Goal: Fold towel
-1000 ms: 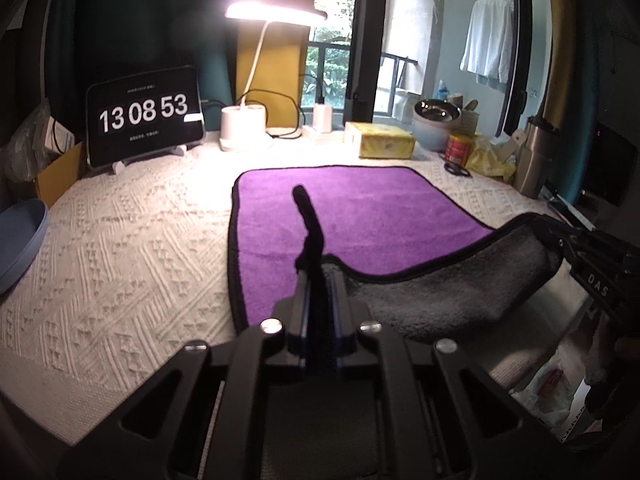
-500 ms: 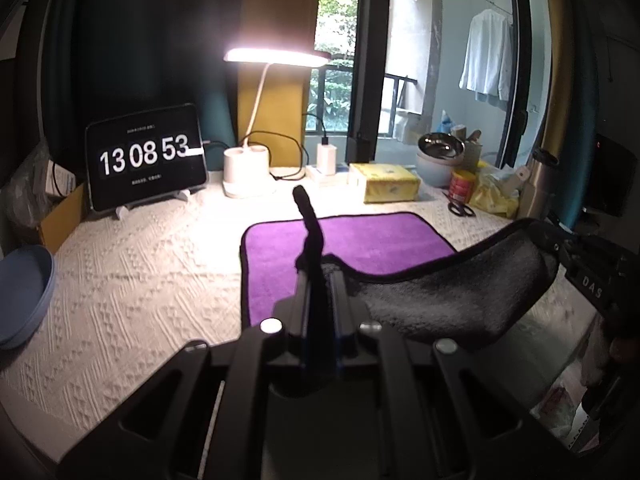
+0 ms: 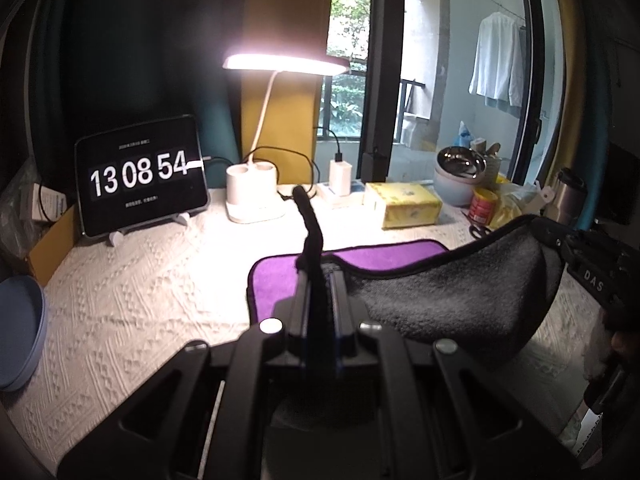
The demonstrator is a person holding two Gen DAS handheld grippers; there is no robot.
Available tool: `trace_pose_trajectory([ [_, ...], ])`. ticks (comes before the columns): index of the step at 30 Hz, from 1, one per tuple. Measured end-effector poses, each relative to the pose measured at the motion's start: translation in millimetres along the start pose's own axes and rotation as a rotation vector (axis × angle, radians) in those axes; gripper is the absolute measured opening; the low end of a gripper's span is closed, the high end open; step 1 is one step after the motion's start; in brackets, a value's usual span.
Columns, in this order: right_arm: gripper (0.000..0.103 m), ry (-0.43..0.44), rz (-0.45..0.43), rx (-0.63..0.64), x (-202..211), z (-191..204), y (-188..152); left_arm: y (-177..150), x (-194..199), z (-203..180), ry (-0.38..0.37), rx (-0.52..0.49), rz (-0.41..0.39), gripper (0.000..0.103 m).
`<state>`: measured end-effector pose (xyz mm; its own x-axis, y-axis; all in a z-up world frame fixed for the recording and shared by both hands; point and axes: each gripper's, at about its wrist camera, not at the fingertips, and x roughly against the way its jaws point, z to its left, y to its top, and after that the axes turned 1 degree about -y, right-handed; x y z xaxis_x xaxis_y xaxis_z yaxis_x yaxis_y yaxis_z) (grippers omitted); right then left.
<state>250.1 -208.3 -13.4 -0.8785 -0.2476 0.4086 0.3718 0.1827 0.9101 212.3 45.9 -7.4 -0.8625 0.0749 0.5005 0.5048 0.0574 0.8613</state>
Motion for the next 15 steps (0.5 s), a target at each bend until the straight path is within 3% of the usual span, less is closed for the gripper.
trace_pose_trajectory([
  [15, 0.005, 0.009, 0.015, -0.014, -58, -10, 17, 22, -56, 8, -0.004, 0.001, 0.021, 0.009],
])
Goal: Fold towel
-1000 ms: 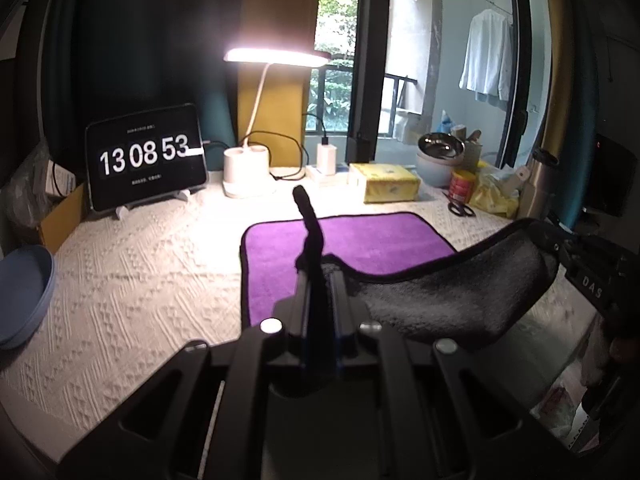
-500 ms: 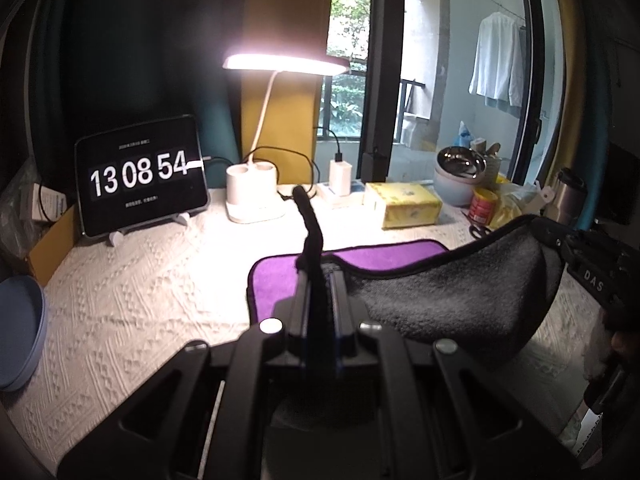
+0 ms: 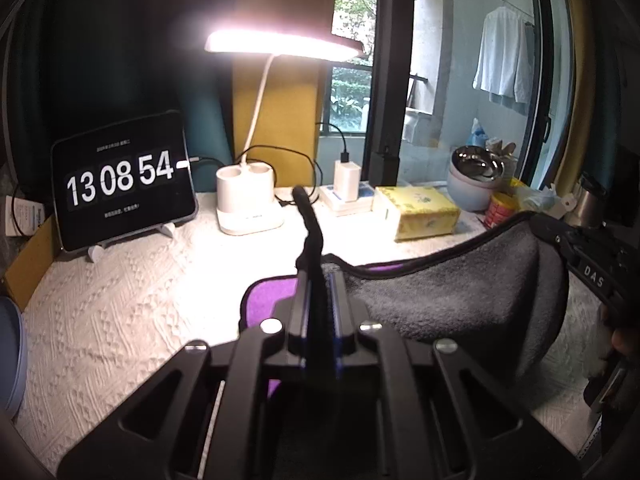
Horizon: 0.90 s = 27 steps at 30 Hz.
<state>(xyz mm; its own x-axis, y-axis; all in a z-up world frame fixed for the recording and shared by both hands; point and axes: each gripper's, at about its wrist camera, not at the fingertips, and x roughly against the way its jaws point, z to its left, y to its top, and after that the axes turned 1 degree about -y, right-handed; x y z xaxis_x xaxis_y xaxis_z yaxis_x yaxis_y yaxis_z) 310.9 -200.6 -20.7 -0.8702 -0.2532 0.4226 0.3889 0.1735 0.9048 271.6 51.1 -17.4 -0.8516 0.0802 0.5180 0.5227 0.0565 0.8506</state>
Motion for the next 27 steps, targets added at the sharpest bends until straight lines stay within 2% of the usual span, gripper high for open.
trace_pose_trajectory([
  [6, 0.005, 0.005, 0.015, -0.017, -24, -3, 2, 7, -25, 5, -0.009, 0.006, 0.014, 0.009],
  [13, 0.005, 0.018, 0.074, -0.015, -61, -6, -1, 9, -62, 10, -0.014, 0.004, 0.05, 0.009],
  [20, 0.005, 0.022, 0.124, -0.03, -89, -6, -2, 7, -90, 17, 0.015, 0.001, 0.081, 0.009],
  [27, 0.005, -0.002, 0.196, -0.03, -110, -6, -8, 1, -114, 24, 0.032, 0.027, 0.174, 0.011],
])
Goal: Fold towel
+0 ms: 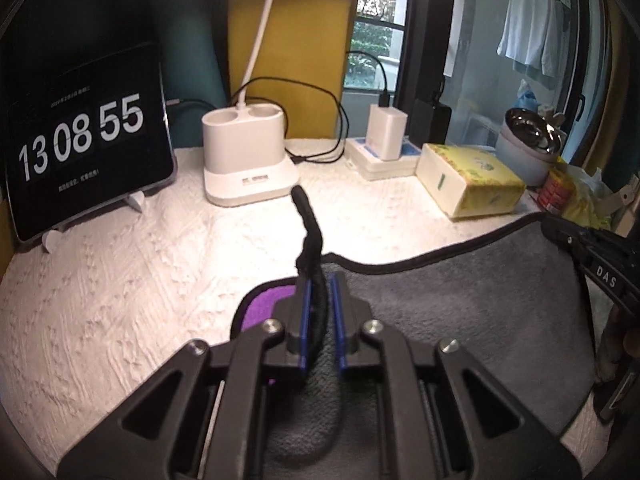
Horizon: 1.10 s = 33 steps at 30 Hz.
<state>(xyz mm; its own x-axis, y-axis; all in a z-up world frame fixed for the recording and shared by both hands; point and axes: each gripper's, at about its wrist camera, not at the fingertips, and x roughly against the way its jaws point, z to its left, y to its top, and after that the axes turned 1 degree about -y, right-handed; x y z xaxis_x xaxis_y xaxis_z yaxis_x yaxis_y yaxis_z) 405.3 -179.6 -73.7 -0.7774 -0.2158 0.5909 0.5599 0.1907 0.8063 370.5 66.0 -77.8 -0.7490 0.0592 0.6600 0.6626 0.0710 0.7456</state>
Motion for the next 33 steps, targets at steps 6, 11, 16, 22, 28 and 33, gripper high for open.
trace_pose_trajectory([
  [6, 0.006, -0.021, 0.056, -0.01, -9, -2, -1, 0, -15, 0, 0.004, 0.006, 0.087, 0.016],
  [11, 0.03, -0.043, 0.089, -0.003, -10, 0, -3, -1, -12, 4, 0.023, 0.018, 0.1, 0.025],
  [16, 0.043, -0.056, 0.072, 0.002, 4, 3, -3, -4, -3, 9, 0.043, 0.025, 0.103, 0.075],
  [22, 0.044, -0.057, 0.037, 0.003, 26, 5, 0, -5, 17, 6, 0.029, 0.031, 0.075, 0.087],
  [28, 0.044, -0.061, 0.009, 0.003, 47, 7, 0, -3, 47, 1, 0.022, 0.05, 0.016, 0.088],
  [33, 0.044, -0.065, -0.012, 0.002, 66, 8, -6, -6, 70, -2, 0.022, 0.059, -0.023, 0.089],
])
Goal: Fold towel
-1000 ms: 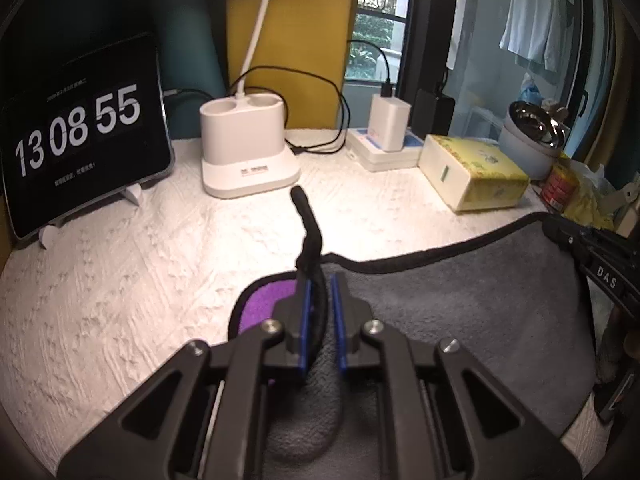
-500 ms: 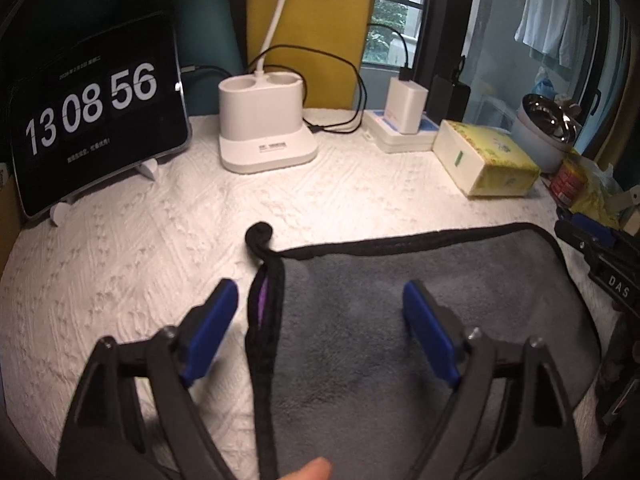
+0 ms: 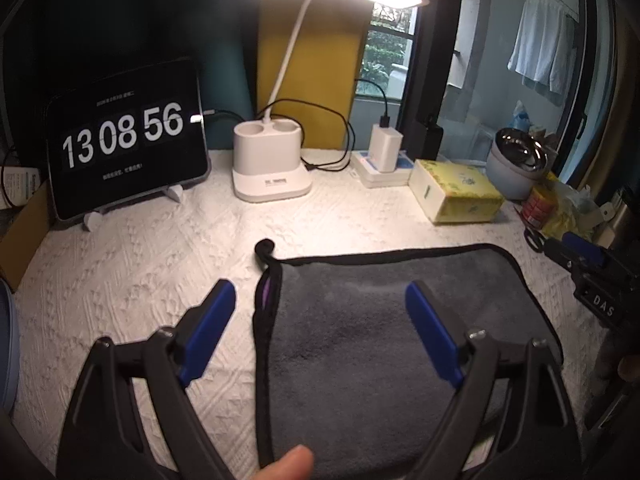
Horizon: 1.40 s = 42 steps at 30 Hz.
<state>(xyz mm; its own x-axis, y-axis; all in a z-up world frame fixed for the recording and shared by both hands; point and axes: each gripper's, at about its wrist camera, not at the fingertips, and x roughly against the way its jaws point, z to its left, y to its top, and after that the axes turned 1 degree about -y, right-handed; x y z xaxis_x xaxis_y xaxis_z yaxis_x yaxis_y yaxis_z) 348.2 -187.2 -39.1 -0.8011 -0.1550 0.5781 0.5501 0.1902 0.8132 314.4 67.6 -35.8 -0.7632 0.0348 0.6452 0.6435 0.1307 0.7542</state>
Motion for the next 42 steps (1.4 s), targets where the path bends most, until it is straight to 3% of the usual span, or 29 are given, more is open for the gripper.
trace_pose_trajectory([
  [14, 0.044, 0.006, -0.062, 0.023, 58, 8, -16, -21, 65, -10, -0.021, 0.024, -0.103, 0.094],
  [23, 0.044, 0.009, -0.095, 0.03, 90, 14, -30, -44, 91, -22, -0.028, -0.025, -0.125, 0.094],
  [42, 0.044, 0.043, -0.174, 0.065, 146, 31, -72, -95, 145, -23, -0.02, -0.032, -0.199, 0.094],
])
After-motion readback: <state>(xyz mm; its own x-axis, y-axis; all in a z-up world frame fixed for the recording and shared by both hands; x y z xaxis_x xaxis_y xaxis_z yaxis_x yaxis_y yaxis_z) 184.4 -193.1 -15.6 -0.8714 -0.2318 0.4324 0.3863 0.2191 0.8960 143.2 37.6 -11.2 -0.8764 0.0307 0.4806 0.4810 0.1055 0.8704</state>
